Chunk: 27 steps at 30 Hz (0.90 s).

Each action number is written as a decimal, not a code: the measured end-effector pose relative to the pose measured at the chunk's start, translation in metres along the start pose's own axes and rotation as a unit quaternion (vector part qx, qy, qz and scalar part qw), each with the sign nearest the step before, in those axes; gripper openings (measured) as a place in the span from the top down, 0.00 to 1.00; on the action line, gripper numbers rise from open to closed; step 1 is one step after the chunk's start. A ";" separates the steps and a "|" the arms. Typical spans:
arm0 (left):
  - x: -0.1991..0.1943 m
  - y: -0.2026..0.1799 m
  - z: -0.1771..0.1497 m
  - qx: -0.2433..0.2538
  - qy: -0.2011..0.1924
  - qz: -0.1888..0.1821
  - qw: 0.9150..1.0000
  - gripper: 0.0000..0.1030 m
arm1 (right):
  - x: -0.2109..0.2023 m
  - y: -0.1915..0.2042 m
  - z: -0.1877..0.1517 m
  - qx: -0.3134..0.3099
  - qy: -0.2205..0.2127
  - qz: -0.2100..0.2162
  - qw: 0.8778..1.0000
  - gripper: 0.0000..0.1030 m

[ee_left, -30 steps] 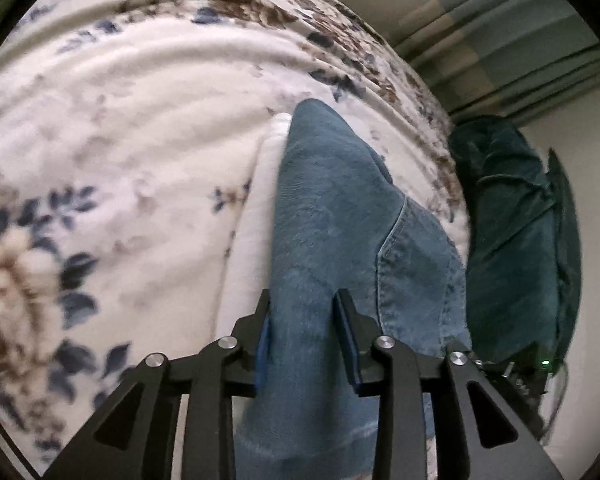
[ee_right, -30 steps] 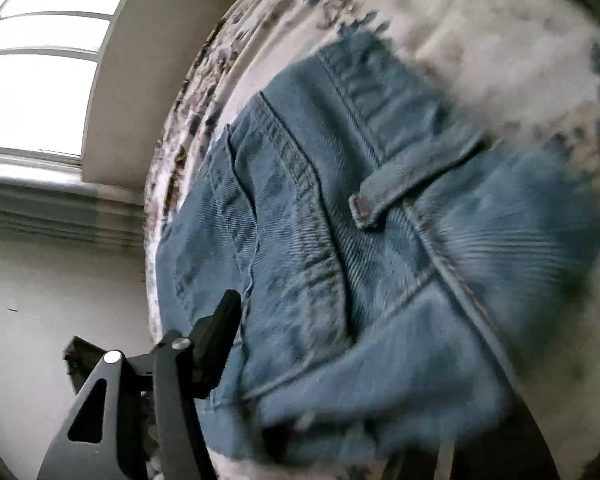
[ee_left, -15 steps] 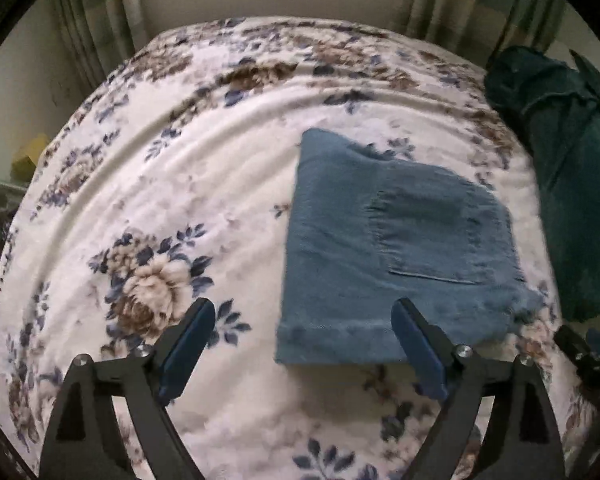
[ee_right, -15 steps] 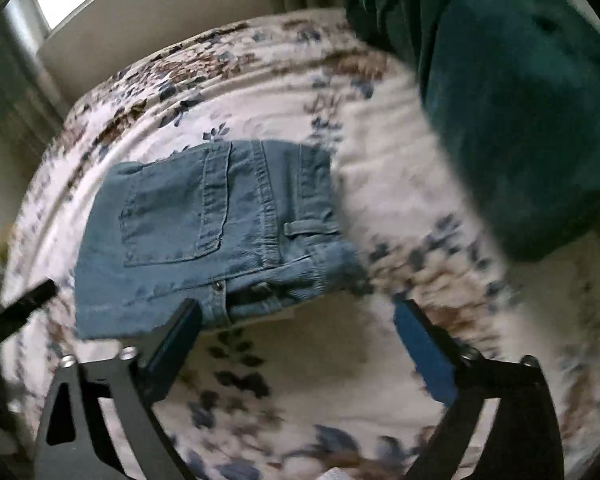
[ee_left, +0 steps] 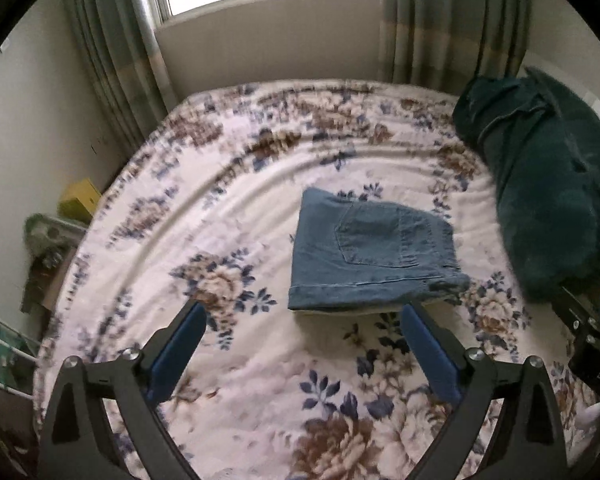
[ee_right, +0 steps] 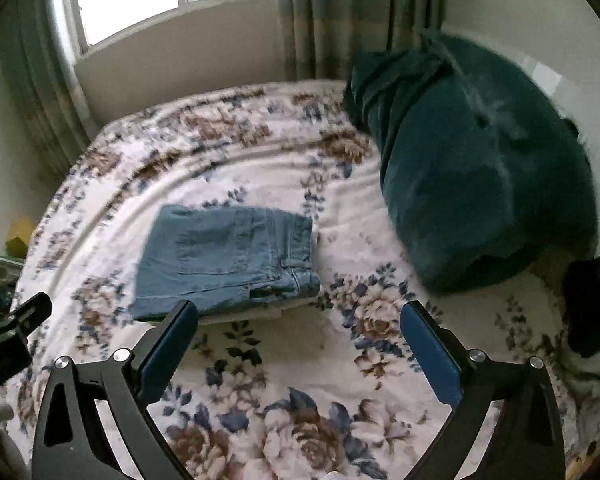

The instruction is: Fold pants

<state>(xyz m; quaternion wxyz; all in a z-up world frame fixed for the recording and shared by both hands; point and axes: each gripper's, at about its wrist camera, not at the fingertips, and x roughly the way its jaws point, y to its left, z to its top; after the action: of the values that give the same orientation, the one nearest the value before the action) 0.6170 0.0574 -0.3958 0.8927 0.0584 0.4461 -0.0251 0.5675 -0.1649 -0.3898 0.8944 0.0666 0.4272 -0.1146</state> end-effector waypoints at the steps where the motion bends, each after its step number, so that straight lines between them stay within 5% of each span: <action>1: -0.018 0.001 -0.001 -0.001 -0.008 0.002 1.000 0.04 | -0.021 -0.002 0.001 -0.003 -0.008 0.002 1.000 0.00; 18: -0.287 0.015 -0.052 0.006 -0.082 -0.017 0.996 0.04 | -0.374 -0.032 -0.034 -0.013 -0.139 0.008 0.990 0.00; 27: -0.354 0.024 -0.076 -0.004 -0.104 -0.029 0.994 0.04 | -0.473 -0.032 -0.073 -0.017 -0.156 0.010 0.988 0.00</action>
<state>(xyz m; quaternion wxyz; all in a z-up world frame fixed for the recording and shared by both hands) 0.3464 0.0878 -0.1559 0.9334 0.0393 0.3524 -0.0555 0.2166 -0.1103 -0.0670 0.9521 0.0373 0.2839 -0.1070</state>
